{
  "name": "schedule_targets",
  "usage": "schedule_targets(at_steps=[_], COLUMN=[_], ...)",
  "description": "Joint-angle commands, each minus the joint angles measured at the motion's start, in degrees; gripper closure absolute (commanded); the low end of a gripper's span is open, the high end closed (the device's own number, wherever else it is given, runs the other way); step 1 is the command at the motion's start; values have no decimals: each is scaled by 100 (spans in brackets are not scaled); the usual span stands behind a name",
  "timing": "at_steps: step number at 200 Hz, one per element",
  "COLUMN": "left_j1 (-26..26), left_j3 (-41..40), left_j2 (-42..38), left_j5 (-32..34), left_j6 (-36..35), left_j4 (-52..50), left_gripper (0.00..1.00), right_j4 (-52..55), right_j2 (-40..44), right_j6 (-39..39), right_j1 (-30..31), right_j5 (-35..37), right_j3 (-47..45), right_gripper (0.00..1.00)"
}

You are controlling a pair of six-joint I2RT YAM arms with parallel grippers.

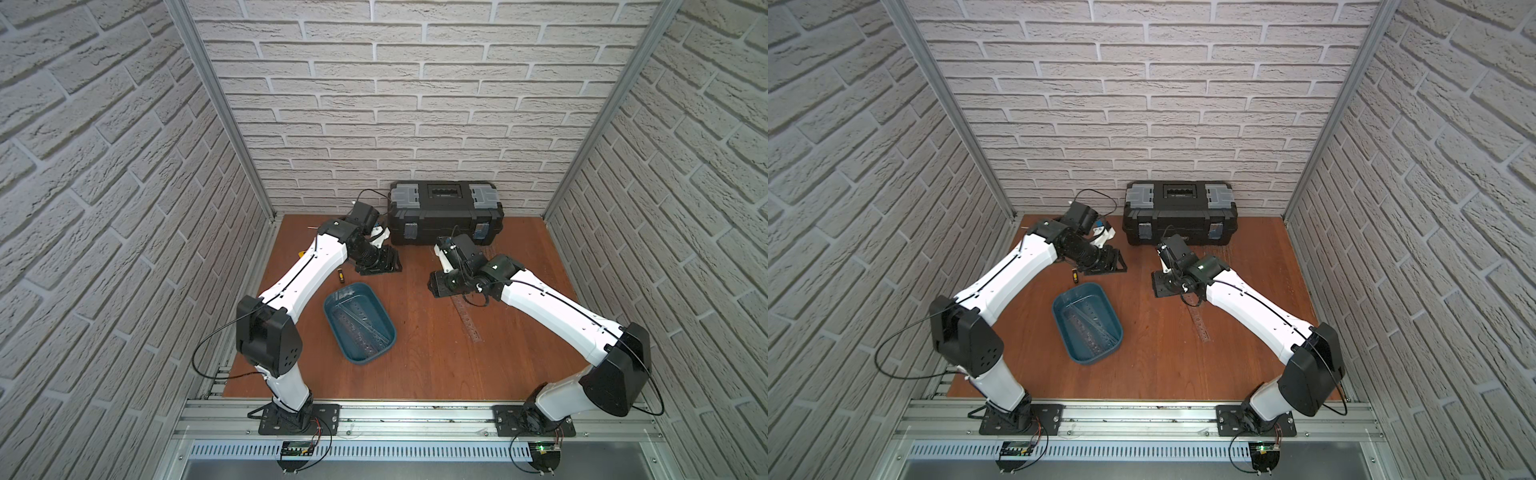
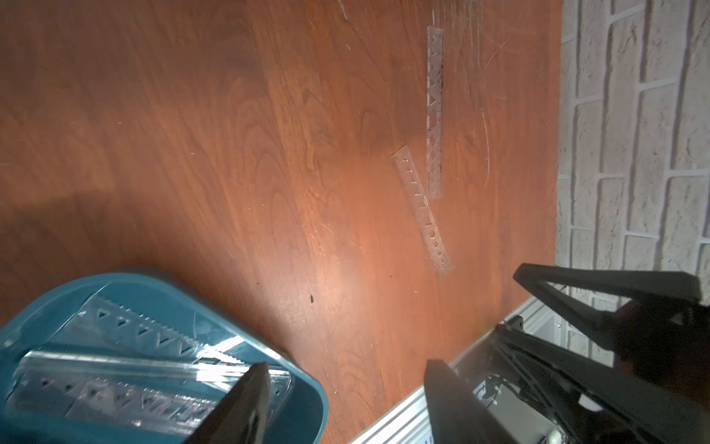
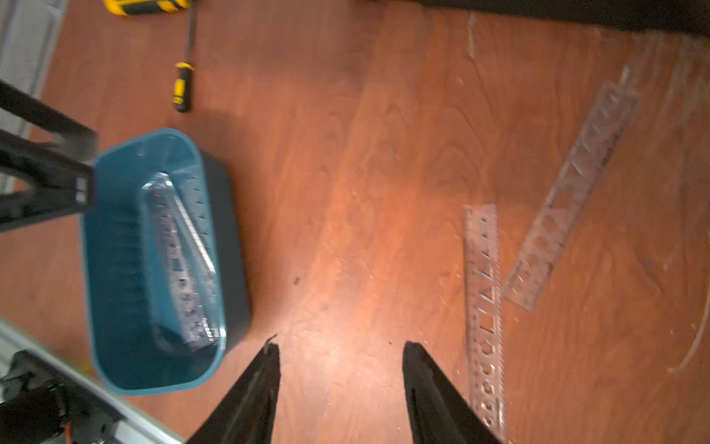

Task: Put the scattered rulers into the storage box
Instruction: Pick up the ruler from the center of the board.

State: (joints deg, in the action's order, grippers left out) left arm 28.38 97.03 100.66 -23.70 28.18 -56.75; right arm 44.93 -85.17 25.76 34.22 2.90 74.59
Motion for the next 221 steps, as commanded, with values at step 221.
schedule_targets(at_steps=[221], left_j1=[297], left_j3=[1822], left_j2=[2344], left_j5=[-417], left_j6=[-410], left_j4=[235], left_gripper=[35], right_j4=[-1732], right_j2=[-1710], right_j6=[264], right_j1=[-1346], right_j5=[-352], right_j3=[-1512], right_gripper=[40])
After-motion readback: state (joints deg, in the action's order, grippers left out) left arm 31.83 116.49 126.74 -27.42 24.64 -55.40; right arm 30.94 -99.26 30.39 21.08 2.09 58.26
